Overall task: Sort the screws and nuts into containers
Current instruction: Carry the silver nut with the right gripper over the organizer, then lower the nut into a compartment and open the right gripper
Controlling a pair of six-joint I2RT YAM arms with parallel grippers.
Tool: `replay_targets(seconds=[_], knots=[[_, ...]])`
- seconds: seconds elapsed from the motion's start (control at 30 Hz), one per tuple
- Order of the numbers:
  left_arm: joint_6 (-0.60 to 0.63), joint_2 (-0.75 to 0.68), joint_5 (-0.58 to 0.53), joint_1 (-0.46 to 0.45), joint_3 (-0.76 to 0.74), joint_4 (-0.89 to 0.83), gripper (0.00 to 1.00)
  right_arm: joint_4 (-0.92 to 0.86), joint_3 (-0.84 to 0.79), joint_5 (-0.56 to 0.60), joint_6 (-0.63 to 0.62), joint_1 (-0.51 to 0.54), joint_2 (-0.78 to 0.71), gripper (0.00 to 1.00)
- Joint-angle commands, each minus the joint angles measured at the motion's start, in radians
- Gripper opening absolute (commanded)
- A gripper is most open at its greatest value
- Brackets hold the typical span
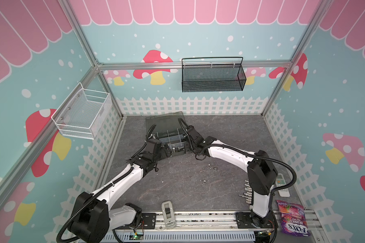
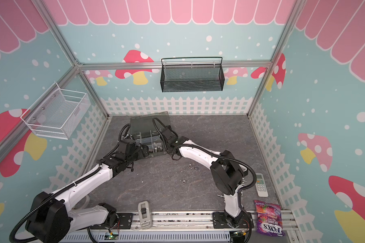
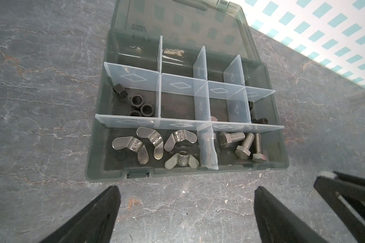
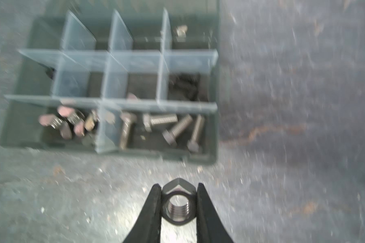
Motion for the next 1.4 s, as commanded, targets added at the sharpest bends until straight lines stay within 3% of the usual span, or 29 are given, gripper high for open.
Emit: replay_targets(seconds=[0.0,0.23,0.57,0.9,1.17,1.37], knots=[[-0.041,-0.030,-0.046,0.005,-0.023,-0.003,1.00,-0.018,0.111,0.019,-0.095,0.009,0.100,0.12],[-0.055,-0.053,-0.067,0.013,-0.037,-0.011,1.00,-0.032,0.389,0.004,-0.171,0.006,0.287,0.12],[-0.060,-0.069,-0.072,0.021,-0.048,-0.030,1.00,-0.040,0.606,-0.026,-0.207,-0.005,0.487,0.17],[-0.063,-0.067,-0.071,0.024,-0.049,-0.030,1.00,-0.054,0.619,-0.047,-0.198,-0.018,0.518,0.37],[-0.063,-0.075,-0.072,0.026,-0.054,-0.030,1.00,-0.075,0.611,-0.037,-0.199,-0.018,0.480,0.40],[-0.066,-0.083,-0.076,0.027,-0.057,-0.029,1.00,-0.069,0.503,-0.022,-0.169,-0.018,0.377,0.41]])
